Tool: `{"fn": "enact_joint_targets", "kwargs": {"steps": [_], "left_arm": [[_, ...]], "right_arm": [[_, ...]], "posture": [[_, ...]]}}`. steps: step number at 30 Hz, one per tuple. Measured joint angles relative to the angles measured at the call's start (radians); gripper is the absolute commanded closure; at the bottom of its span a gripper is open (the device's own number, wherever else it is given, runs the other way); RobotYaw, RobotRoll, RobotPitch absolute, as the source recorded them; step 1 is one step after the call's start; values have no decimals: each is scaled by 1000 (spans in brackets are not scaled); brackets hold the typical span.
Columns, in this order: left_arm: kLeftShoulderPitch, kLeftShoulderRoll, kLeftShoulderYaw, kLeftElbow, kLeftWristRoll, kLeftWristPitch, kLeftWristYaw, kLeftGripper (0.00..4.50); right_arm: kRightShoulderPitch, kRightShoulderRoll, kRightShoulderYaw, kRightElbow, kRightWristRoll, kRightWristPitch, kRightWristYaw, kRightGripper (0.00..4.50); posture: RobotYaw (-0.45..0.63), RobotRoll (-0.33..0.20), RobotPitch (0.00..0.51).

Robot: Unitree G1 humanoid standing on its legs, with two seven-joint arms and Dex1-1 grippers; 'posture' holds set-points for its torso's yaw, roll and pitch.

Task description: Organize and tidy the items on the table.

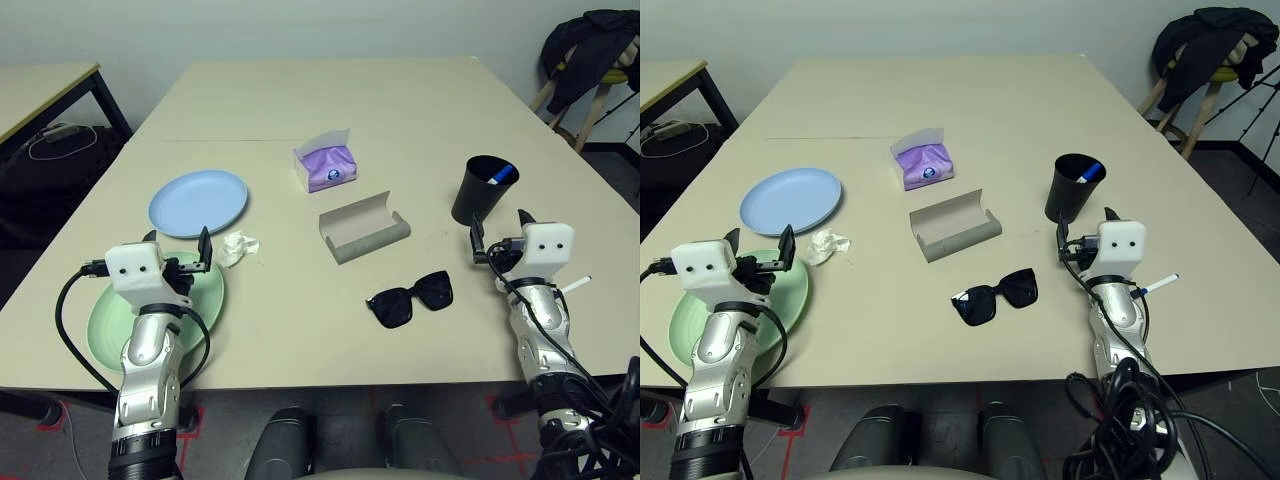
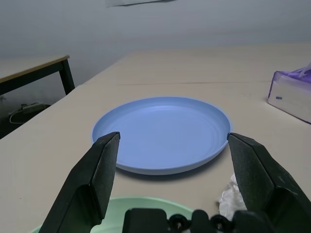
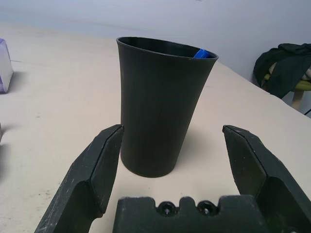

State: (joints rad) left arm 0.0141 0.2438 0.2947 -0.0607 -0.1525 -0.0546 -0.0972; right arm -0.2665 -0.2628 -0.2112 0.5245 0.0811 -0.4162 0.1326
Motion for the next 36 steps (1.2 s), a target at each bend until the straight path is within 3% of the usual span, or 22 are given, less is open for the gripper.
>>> {"fn": "enact_joint_targets", "kwargs": {"steps": [21,36], "left_arm": [[-8,-1,-1,0,0,3,0,0],[-45,1,-2,18,0,4,-11,0]], "right_arm": [[-3,0,0,23,13,-7,14,13],[41,-79,41,-238,220,178,409,13]], "posture": [[93,0,43],[81,0,31]]}}
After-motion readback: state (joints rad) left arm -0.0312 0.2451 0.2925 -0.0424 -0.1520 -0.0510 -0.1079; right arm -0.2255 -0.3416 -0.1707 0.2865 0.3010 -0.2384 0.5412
